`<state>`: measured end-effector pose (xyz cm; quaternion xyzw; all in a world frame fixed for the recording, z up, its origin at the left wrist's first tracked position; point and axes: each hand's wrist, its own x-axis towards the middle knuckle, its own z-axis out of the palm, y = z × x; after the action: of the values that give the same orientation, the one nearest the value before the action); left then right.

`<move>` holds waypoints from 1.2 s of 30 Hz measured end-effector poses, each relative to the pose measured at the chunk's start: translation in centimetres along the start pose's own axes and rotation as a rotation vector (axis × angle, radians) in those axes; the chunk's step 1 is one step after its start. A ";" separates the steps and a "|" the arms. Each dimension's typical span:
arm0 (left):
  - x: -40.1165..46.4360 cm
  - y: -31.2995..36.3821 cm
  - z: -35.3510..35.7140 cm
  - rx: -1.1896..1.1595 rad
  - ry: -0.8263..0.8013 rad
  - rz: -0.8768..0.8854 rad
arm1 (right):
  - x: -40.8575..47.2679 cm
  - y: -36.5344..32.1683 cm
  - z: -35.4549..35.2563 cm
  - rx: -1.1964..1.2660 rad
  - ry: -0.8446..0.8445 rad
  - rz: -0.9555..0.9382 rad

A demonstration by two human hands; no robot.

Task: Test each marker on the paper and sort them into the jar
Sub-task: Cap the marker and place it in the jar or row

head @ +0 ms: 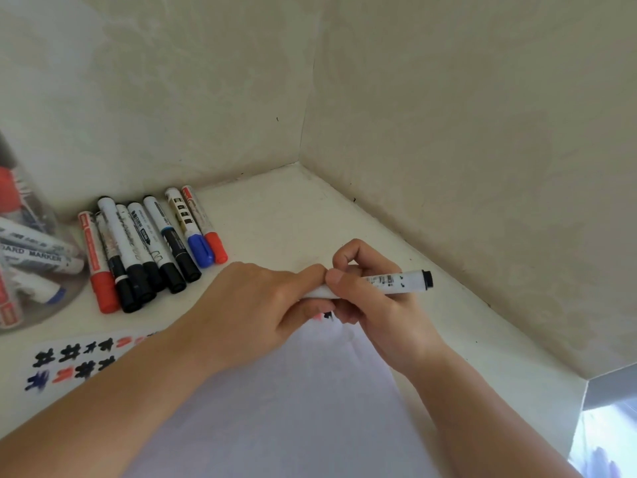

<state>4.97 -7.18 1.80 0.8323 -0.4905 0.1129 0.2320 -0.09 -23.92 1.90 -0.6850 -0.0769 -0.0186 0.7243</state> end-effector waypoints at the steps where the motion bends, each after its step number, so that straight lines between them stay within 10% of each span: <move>1: 0.0 -0.2 0.1 -0.020 0.005 -0.010 | 0.0 0.0 -0.1 -0.010 -0.010 -0.012; 11: -0.8 -1.6 1.9 0.057 -0.073 -0.177 | 1.0 0.7 -4.3 -0.216 0.394 0.184; 36: -0.9 -1.6 2.2 0.039 -0.198 -0.186 | 0.8 2.1 -2.8 -0.527 0.381 0.146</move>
<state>5.87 -6.96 -0.93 0.8857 -0.4294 0.0177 0.1755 1.23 -26.48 -0.25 -0.8365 0.1165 -0.1138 0.5232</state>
